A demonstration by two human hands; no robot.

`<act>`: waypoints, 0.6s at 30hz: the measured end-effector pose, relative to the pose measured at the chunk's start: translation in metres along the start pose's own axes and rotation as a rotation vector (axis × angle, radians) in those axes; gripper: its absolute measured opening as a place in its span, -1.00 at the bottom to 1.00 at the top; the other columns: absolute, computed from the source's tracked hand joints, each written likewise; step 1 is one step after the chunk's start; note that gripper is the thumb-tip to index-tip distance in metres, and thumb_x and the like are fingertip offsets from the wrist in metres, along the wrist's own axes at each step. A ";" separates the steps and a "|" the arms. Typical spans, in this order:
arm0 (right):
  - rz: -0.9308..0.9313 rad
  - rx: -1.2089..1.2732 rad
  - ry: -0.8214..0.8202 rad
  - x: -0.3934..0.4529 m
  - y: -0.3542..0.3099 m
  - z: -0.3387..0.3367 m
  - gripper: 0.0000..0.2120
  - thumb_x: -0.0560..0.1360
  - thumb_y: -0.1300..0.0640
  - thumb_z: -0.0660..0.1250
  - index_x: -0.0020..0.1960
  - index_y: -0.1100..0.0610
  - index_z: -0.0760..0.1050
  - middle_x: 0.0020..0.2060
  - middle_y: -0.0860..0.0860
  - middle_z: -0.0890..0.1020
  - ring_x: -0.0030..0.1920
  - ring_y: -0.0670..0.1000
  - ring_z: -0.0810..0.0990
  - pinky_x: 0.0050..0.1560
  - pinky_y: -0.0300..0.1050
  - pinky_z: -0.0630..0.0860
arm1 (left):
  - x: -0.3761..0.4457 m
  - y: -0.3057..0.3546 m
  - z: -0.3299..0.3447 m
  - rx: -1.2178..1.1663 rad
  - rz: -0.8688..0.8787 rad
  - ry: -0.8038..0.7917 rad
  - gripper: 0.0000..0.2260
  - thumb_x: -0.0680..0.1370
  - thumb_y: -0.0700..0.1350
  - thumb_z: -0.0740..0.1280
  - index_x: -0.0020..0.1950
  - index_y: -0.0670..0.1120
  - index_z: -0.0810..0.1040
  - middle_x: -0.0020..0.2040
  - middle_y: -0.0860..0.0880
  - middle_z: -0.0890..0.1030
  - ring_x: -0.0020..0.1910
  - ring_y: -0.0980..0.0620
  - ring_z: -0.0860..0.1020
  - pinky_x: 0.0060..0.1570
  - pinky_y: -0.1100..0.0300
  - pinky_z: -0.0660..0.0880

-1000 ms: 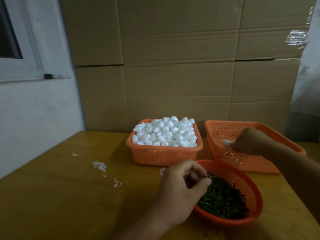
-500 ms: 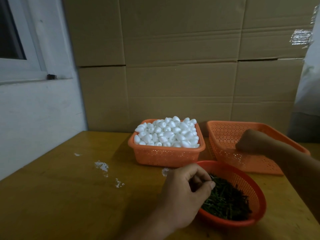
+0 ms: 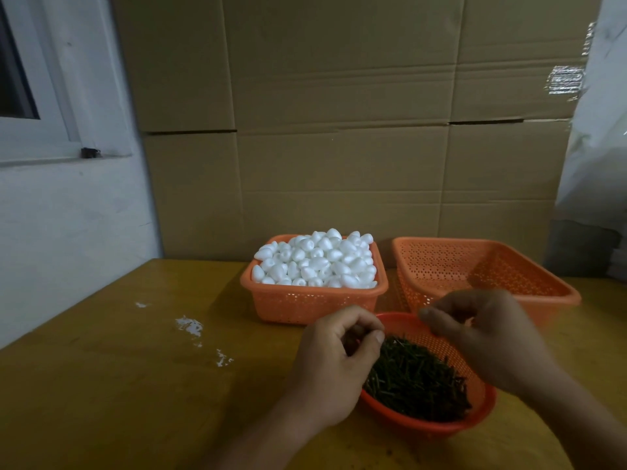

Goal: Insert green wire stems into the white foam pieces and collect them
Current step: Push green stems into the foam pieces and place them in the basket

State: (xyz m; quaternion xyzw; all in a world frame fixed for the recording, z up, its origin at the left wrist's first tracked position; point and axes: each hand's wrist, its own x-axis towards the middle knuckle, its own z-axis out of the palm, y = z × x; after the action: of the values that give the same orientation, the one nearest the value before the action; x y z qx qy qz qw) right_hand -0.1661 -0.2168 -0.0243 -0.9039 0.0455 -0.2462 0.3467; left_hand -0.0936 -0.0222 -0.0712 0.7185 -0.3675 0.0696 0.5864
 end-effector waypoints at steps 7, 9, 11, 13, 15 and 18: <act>-0.078 -0.054 -0.002 -0.008 0.006 0.015 -0.82 0.49 -0.05 0.41 -0.28 -0.09 0.64 -0.36 -0.17 0.66 -0.36 -0.17 0.61 -0.35 -0.14 0.57 | 0.018 -0.005 -0.018 -0.003 -0.167 0.040 -0.81 0.59 -0.24 0.38 -0.01 0.08 0.60 -0.17 0.04 0.60 -0.31 0.12 0.55 -0.37 0.31 0.44; -0.082 -0.051 -0.003 -0.008 0.009 0.016 -0.84 0.48 -0.05 0.41 -0.26 -0.09 0.65 -0.34 -0.21 0.67 -0.33 -0.20 0.62 -0.34 -0.18 0.57 | 0.025 -0.007 -0.025 0.028 -0.192 0.033 -0.78 0.59 -0.27 0.37 -0.01 0.07 0.60 -0.15 0.02 0.58 -0.31 0.09 0.54 -0.37 0.26 0.47; -0.086 -0.045 0.000 -0.008 0.011 0.017 -0.84 0.48 -0.04 0.42 -0.27 -0.10 0.64 -0.33 -0.26 0.66 -0.33 -0.23 0.62 -0.33 -0.26 0.55 | 0.033 -0.008 -0.038 0.079 -0.179 0.044 -0.77 0.58 -0.28 0.37 -0.02 0.08 0.60 -0.14 0.03 0.58 -0.34 0.14 0.54 -0.37 0.25 0.52; -0.085 -0.047 0.001 -0.008 0.011 0.017 -0.84 0.49 -0.03 0.43 -0.27 -0.10 0.64 -0.33 -0.27 0.65 -0.34 -0.23 0.62 -0.35 -0.29 0.53 | 0.045 -0.011 -0.055 0.241 -0.124 0.070 -0.80 0.58 -0.25 0.37 0.00 0.08 0.61 -0.15 0.10 0.60 -0.37 0.23 0.52 -0.37 0.34 0.45; -0.089 -0.046 0.009 -0.008 0.010 0.017 -0.84 0.49 -0.02 0.44 -0.28 -0.10 0.64 -0.35 -0.27 0.65 -0.36 -0.22 0.61 -0.40 -0.32 0.49 | 0.060 -0.014 -0.075 0.411 -0.079 0.099 -0.81 0.57 -0.25 0.35 0.01 0.05 0.62 -0.16 0.13 0.60 -0.36 0.22 0.52 -0.27 0.31 0.44; -0.094 -0.057 0.003 -0.008 0.010 0.017 -0.83 0.49 -0.02 0.45 -0.28 -0.10 0.63 -0.36 -0.25 0.65 -0.40 -0.23 0.59 -0.43 -0.35 0.45 | 0.083 -0.021 -0.103 0.678 -0.048 0.089 -0.74 0.56 -0.32 0.32 0.12 -0.03 0.64 -0.10 0.11 0.54 -0.23 0.17 0.48 -0.11 0.18 0.45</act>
State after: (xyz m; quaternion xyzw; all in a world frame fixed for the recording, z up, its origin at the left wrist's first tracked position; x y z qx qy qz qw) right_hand -0.1645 -0.2118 -0.0446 -0.9142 0.0106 -0.2621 0.3088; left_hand 0.0136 0.0341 -0.0126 0.8773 -0.2804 0.2052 0.3310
